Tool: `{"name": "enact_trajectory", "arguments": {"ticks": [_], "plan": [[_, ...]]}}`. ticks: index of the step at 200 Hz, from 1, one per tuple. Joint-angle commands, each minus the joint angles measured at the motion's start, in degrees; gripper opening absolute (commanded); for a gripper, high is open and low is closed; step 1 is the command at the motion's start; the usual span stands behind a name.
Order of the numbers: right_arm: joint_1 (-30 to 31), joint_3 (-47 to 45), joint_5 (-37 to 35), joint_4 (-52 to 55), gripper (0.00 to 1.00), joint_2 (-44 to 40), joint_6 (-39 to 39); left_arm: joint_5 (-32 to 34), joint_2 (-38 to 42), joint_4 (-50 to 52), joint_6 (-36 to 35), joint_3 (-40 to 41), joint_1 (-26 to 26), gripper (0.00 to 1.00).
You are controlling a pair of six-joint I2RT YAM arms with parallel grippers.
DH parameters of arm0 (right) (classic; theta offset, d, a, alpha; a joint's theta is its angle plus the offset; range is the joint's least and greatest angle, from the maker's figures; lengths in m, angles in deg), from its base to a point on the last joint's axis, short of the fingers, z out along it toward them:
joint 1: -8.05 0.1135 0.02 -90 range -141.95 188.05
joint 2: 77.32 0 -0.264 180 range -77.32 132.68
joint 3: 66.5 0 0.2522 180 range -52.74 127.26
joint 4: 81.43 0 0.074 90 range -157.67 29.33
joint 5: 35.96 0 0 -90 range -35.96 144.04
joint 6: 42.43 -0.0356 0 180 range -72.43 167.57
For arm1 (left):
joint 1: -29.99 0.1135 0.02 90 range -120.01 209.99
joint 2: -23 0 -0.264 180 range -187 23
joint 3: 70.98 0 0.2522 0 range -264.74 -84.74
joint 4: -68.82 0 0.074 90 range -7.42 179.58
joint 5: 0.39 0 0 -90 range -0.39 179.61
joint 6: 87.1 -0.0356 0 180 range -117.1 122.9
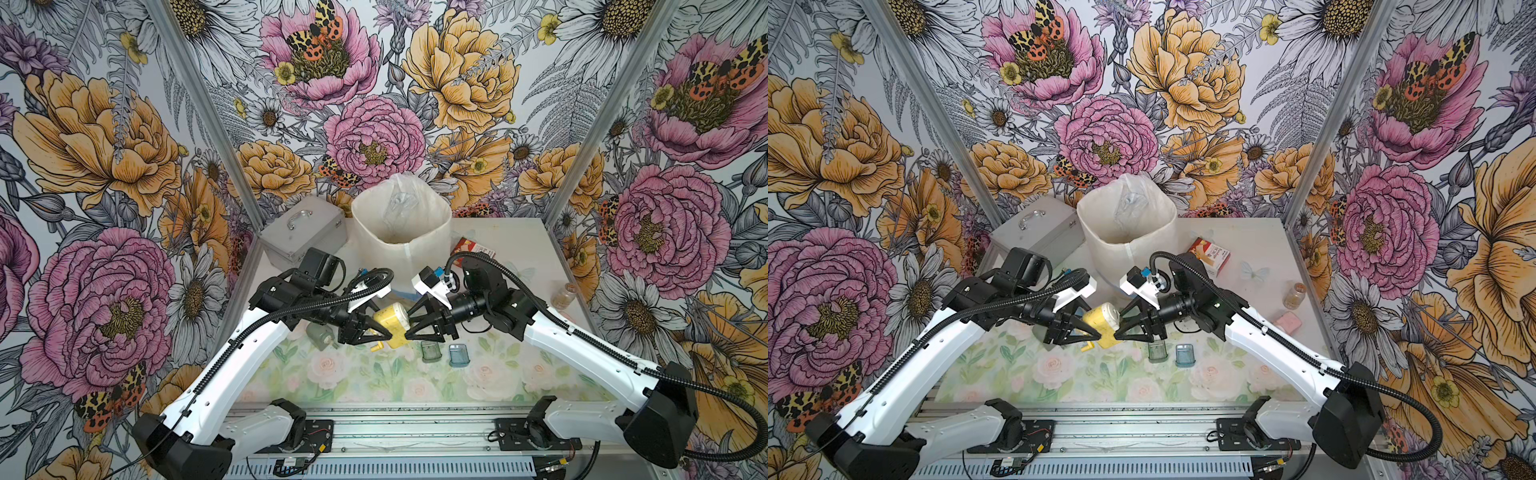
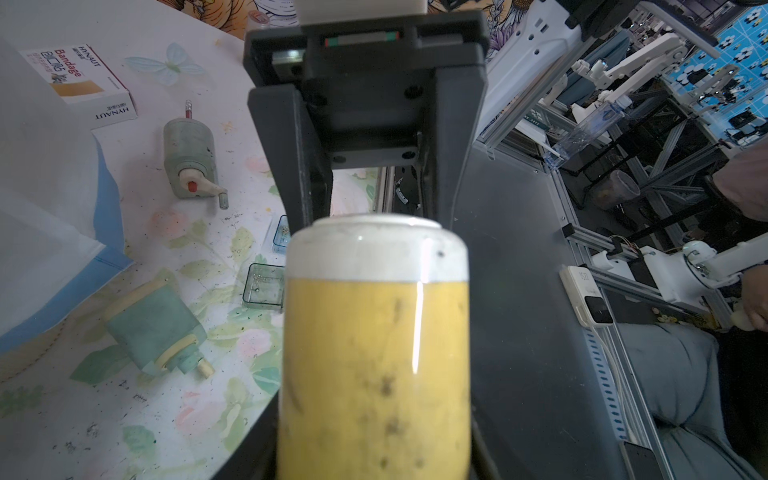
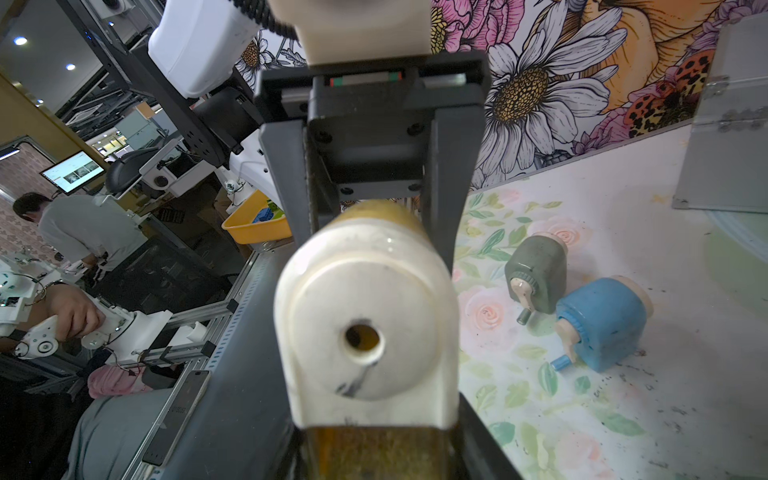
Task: Take out the pencil sharpener tray and clean the shavings
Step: Open the container of the pencil sharpener.
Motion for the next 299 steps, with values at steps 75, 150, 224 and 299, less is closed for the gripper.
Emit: {"name": "enact_trajectory", "arguments": {"ticks": [75, 150, 224, 299], "plan": [[-2.6, 1.5, -2.3, -0.6, 0.37, -1.0, -2.6, 12.2, 3.6, 3.1, -4.3, 1.4, 0.7, 0.0], [-3.0, 1.3, -3.5, -0.2, 0.37, -1.1, -2.5, 14.0, 4.6, 3.6, -4.8, 2.2, 1.2, 0.0], [-4.2, 1.0, -4.3, 0.0, 0.36, -1.4, -2.5, 14.3, 4.9, 3.8, -5.1, 1.1, 2.1, 0.0], [-5.7, 1.2, -4.8, 0.0, 0.36, -1.8, -2.4, 14.3, 4.8, 3.7, -4.8, 0.9, 2.7, 0.0]]}}
